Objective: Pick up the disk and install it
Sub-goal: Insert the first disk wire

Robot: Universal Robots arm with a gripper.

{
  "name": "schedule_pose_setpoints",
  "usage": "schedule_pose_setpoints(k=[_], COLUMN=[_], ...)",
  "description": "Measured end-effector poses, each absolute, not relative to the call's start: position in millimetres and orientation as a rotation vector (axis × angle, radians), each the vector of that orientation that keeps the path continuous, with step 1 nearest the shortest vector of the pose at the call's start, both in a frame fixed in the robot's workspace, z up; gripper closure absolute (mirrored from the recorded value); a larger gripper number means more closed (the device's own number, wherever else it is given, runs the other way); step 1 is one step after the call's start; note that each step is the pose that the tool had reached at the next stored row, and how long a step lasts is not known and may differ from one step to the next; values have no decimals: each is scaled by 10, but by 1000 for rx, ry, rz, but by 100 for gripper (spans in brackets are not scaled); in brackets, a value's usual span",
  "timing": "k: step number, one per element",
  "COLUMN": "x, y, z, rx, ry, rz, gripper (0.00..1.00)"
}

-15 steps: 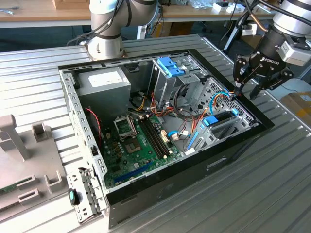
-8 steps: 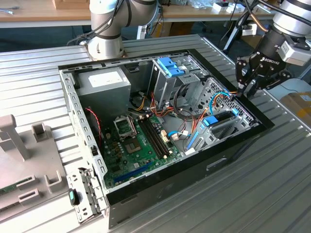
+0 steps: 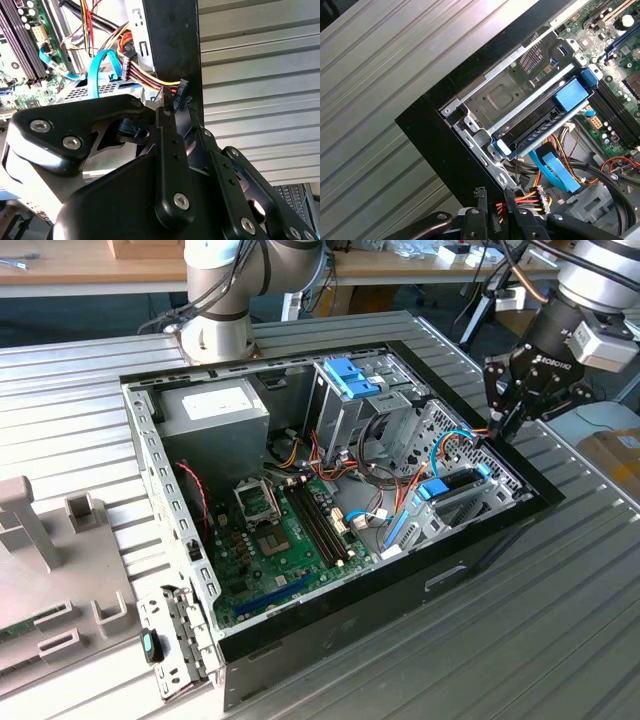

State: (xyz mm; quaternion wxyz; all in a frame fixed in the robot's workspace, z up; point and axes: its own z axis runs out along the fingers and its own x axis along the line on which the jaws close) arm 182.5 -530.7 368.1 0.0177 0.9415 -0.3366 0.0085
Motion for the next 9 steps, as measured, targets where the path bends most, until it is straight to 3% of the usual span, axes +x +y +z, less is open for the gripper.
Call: schedule_pose_setpoints(k=[9], x=[1842], y=[-5306], z=[3662], rx=[2924], ry=[-1046], rz=[27], gripper=[75])
